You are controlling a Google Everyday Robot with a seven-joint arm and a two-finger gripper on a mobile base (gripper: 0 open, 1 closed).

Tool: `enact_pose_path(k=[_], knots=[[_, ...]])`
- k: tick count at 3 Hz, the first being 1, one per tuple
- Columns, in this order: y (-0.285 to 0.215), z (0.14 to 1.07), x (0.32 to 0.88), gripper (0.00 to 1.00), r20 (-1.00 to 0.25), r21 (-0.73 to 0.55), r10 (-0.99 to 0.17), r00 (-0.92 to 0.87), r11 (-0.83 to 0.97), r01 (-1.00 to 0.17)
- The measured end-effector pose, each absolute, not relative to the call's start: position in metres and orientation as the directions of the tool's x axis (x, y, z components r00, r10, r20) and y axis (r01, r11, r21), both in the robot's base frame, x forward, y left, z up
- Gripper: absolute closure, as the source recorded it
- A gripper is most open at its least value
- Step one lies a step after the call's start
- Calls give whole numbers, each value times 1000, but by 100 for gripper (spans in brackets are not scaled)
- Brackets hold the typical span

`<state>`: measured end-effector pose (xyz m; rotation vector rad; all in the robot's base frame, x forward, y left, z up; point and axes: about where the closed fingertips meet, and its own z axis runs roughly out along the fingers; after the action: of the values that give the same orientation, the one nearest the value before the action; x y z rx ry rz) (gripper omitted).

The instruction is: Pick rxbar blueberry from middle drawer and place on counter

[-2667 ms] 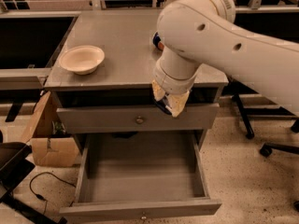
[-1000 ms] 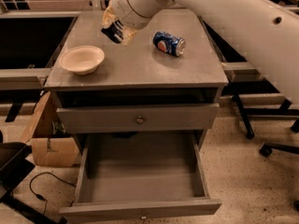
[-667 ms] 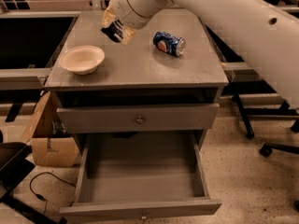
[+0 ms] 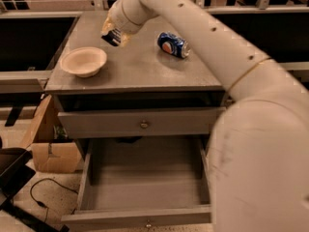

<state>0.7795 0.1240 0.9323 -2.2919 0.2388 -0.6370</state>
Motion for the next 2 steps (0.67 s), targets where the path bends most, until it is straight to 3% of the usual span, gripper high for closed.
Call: enact_pose_path(k=[1,2], knots=[[159,884,821,100,370,-669,-264,891,-741,58],[157,898,839,82,388,-689,-289,875,-722,67]])
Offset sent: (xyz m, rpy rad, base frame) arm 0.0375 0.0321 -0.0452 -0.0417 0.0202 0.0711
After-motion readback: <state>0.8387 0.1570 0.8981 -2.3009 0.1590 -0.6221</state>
